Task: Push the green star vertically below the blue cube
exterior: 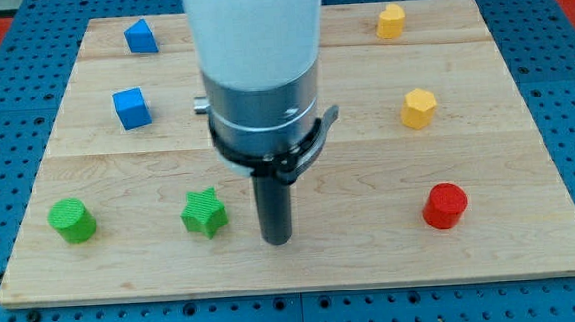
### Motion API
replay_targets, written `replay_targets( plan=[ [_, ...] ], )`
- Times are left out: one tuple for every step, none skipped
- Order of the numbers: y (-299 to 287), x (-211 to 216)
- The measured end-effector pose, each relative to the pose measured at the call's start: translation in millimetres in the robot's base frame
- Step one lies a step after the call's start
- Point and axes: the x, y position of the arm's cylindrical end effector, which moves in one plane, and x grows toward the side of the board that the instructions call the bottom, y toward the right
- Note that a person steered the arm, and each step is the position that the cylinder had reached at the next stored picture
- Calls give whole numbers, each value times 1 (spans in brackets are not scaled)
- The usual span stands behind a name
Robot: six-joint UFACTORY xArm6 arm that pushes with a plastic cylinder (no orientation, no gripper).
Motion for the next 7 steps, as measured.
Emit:
replay_targets(
  plan=[
    [-43, -23],
    [-99, -62],
    [-106, -69],
    [-85, -69],
    [-85, -64],
    [-85, -63],
    [-77, -50]
  ],
)
